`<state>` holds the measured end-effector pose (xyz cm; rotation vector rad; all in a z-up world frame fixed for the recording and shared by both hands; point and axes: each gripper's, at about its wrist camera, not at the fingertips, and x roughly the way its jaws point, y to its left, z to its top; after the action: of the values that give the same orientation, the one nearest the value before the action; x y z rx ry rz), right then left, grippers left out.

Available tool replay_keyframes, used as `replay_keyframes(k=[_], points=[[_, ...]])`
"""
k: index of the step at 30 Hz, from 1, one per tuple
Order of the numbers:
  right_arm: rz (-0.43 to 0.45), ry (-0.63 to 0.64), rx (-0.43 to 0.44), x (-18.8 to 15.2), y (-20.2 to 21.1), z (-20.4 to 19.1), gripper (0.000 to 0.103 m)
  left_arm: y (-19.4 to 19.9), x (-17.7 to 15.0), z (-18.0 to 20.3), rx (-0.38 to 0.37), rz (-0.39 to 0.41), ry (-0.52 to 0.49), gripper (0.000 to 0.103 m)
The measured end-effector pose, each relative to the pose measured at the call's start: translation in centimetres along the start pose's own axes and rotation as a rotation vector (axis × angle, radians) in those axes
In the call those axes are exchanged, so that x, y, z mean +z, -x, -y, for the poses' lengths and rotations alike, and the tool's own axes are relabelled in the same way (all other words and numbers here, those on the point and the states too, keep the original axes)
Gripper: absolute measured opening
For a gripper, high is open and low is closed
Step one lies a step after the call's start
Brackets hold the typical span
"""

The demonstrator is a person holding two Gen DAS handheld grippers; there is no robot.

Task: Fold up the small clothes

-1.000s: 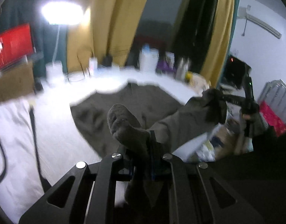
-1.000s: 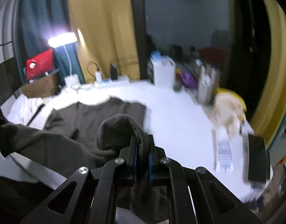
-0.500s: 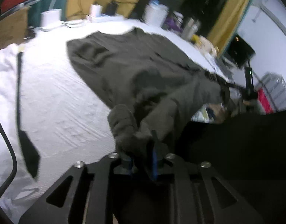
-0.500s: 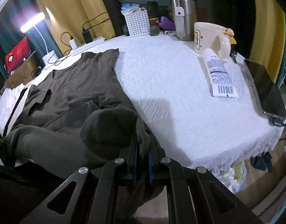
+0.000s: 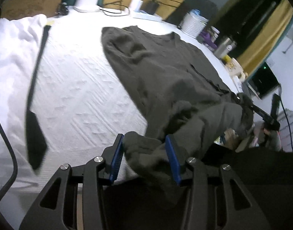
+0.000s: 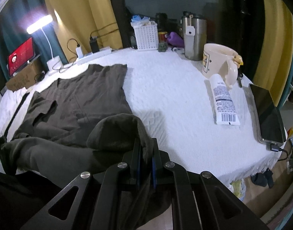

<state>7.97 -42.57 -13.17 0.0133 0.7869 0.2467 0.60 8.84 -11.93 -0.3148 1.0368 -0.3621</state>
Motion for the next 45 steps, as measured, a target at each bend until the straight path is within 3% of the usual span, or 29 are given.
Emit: replay_keyframes(k=[1, 2, 5, 10, 11, 13, 14, 18, 23, 25, 27, 29, 30, 37, 45], points=[[-0.023, 0.009, -0.006, -0.1, -0.4, 0.0, 0.008, 0.0, -0.2, 0.3, 0.004, 0.006, -0.017, 0.041], [-0.045, 0.025, -0.021, -0.2, -0.7, -0.2, 0.009, 0.1, -0.5, 1.0, 0.018, 0.02, -0.055, 0.027], [-0.055, 0.046, -0.035, -0.2, -1.1, -0.6, 0.009, 0.6, -0.5, 2.3, 0.03, 0.045, -0.118, 0.011], [-0.012, 0.067, -0.049, 0.4, -0.7, -0.8, 0.013, 2.2, 0.3, 3.6, 0.059, 0.133, -0.161, 0.007], [-0.006, 0.077, -0.055, 0.5, -0.7, -0.9, 0.021, 2.6, 0.5, 3.6, 0.064, 0.152, -0.157, 0.007], [0.003, 0.096, -0.068, 0.8, -0.5, -1.2, 0.07, 3.3, 0.9, 3.8, 0.067, 0.187, -0.152, 0.007], [0.004, 0.101, -0.072, 1.1, -0.5, -1.2, 0.103, 3.6, 1.0, 3.9, 0.067, 0.201, -0.155, 0.007], [0.013, 0.163, -0.07, 1.8, -0.1, -2.2, 0.103, 4.3, 1.6, 4.8, 0.072, 0.233, -0.184, 0.007], [-0.036, 0.302, -0.061, 1.3, -2.6, -4.7, 0.103, 4.8, 2.2, 5.3, 0.079, 0.264, -0.189, 0.007], [-0.059, 0.331, -0.072, 1.0, -3.8, -5.1, 0.083, 5.4, 2.2, 5.6, 0.079, 0.284, -0.199, 0.007], [-0.086, 0.361, -0.087, 0.7, -4.4, -5.4, 0.044, 6.2, 2.4, 6.0, 0.071, 0.312, -0.209, 0.007], [-0.094, 0.37, -0.103, 0.8, -4.3, -5.3, 0.022, 6.9, 2.5, 6.5, 0.066, 0.338, -0.222, 0.007], [-0.085, 0.357, -0.113, 0.9, -3.9, -5.0, 0.018, 7.2, 2.6, 6.7, 0.066, 0.349, -0.228, 0.007], [0.073, 0.32, -0.155, 3.5, 1.6, -4.2, 0.015, 9.7, 3.1, 7.9, 0.086, 0.444, -0.277, 0.007], [0.207, 0.326, -0.135, 7.1, 5.0, -5.5, 0.015, 10.6, 4.7, 6.9, 0.131, 0.514, -0.284, 0.007]])
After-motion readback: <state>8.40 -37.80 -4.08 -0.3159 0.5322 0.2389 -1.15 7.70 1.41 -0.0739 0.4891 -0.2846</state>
